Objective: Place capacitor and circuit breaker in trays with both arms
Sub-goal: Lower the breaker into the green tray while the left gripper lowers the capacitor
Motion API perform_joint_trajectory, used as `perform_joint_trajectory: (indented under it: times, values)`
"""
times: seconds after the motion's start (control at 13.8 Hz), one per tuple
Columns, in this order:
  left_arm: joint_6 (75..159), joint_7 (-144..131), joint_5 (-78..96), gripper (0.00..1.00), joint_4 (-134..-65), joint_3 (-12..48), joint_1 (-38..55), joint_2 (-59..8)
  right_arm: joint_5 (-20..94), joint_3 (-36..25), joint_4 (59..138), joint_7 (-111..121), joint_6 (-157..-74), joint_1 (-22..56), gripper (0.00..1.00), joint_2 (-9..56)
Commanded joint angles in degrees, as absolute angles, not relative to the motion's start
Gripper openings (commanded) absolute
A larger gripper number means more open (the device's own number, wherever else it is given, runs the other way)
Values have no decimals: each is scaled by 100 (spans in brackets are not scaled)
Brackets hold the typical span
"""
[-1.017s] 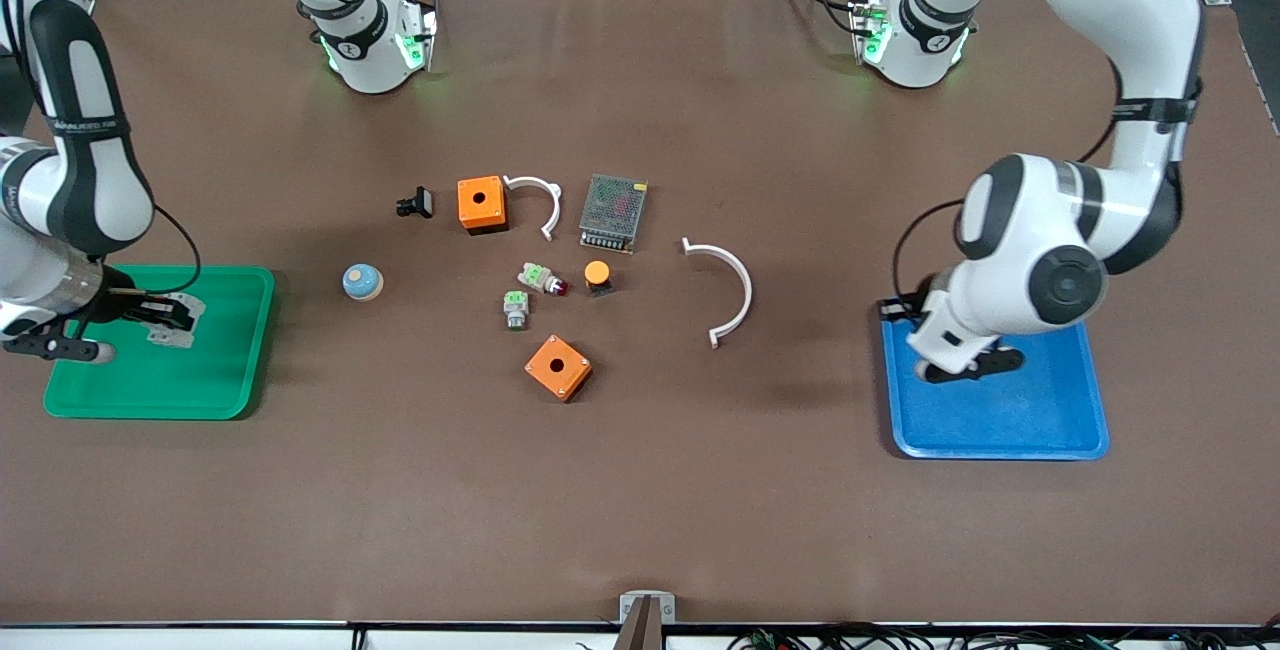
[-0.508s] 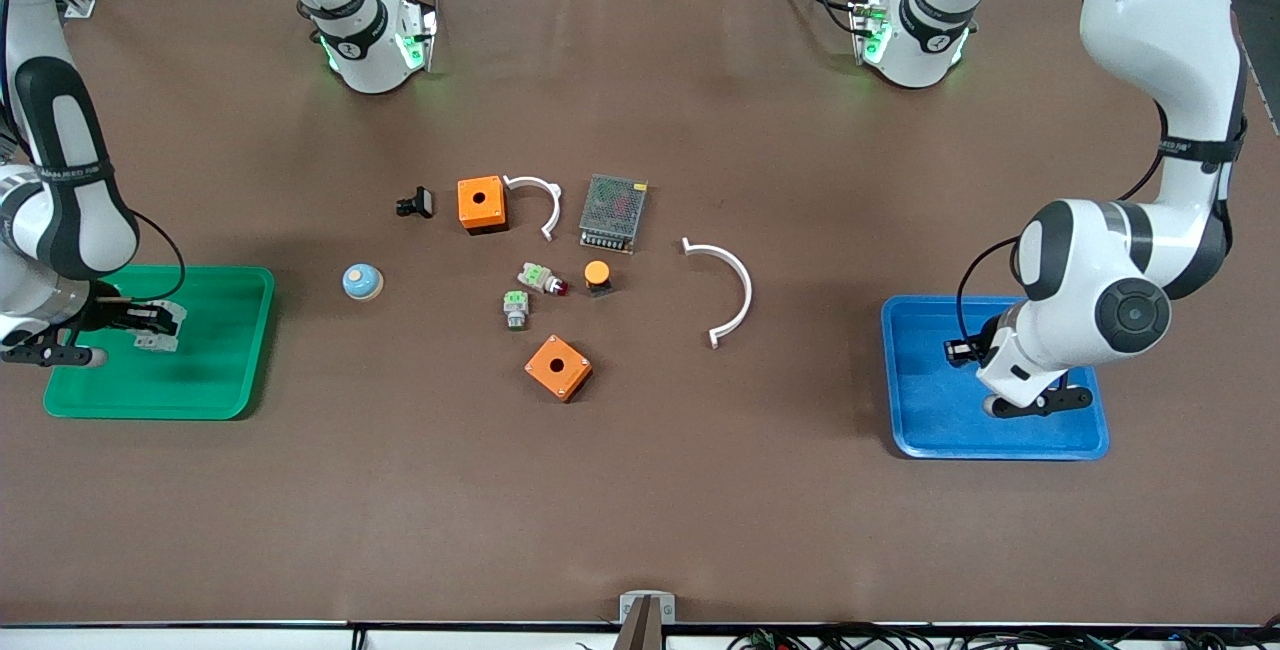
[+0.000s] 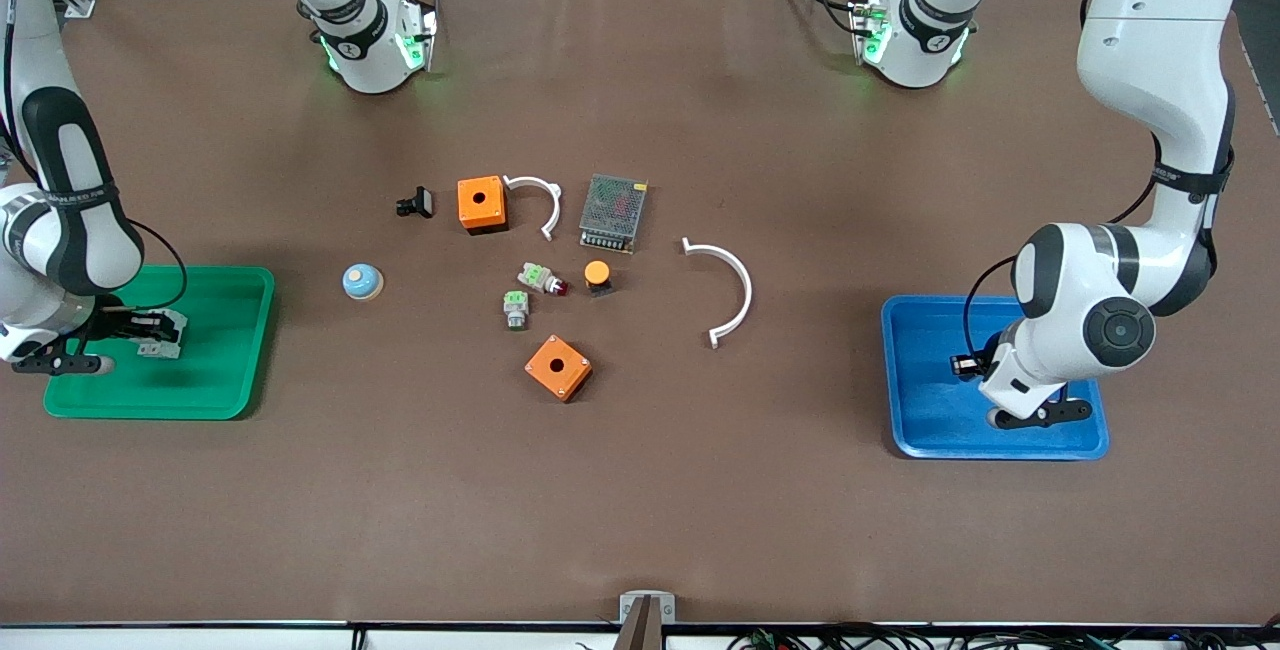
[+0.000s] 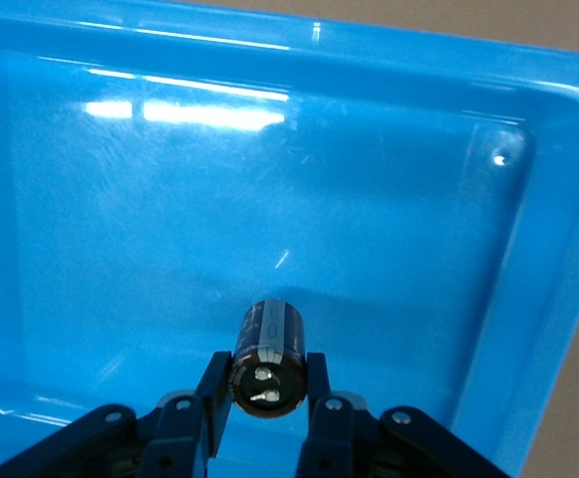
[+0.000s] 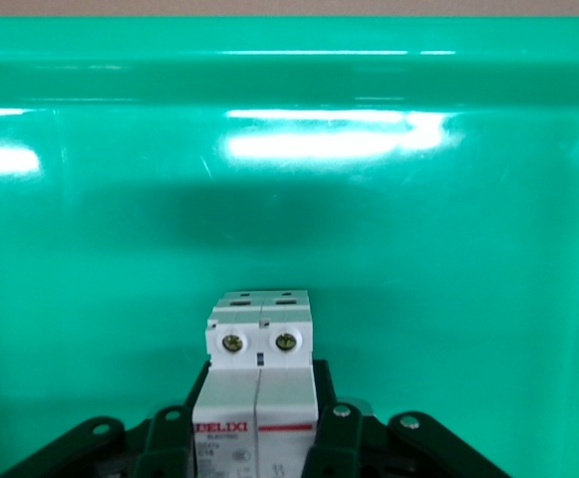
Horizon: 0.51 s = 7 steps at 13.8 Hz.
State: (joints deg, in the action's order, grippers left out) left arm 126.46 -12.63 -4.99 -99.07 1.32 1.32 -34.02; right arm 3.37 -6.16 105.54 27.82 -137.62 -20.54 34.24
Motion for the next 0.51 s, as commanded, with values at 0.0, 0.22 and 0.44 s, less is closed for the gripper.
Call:
perform_joint_trajectory:
  times: [0.0, 0.22, 0.44]
  values:
    - [12744, -994, -606, 13, -9905, 193, -17, -3393, 378, -510, 10345, 2944, -13711, -2188, 99, 3498]
    - [12805, -967, -589, 13, -9879, 202, -114, -3436, 378, -510, 10135, 3076, -13650, -2171, 100, 3498]
    - [12841, -958, -353, 13, -9853, 220, -88, -3445, 352, -510, 9714, 3059, -13055, -2066, 100, 3428]
